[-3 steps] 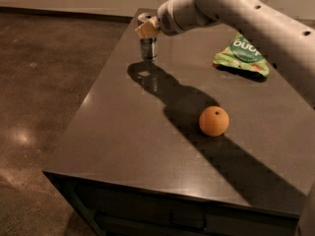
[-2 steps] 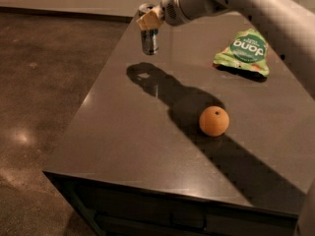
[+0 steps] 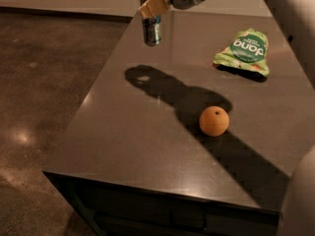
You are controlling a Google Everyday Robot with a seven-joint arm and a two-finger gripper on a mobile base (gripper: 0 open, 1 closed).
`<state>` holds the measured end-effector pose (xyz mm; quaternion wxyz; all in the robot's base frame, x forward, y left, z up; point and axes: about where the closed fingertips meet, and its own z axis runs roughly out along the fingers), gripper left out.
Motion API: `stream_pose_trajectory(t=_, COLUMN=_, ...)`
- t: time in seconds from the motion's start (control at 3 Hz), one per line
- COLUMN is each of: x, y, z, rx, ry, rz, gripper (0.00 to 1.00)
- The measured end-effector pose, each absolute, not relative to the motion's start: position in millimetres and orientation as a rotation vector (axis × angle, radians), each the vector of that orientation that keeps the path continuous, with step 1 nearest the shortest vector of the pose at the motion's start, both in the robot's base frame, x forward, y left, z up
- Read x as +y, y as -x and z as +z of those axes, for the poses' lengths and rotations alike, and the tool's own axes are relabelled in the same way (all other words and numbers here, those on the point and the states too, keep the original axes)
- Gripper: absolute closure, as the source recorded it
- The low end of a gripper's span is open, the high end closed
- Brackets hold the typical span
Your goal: Pick redbull can
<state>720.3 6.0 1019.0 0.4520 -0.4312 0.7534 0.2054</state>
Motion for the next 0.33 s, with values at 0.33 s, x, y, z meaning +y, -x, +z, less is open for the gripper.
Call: stream_pose_trajectory(t=0.33, x=5.4, y=-717.8, z=1022.4, rx=1.86, ry=1.077, rz=0.511, gripper=1.0)
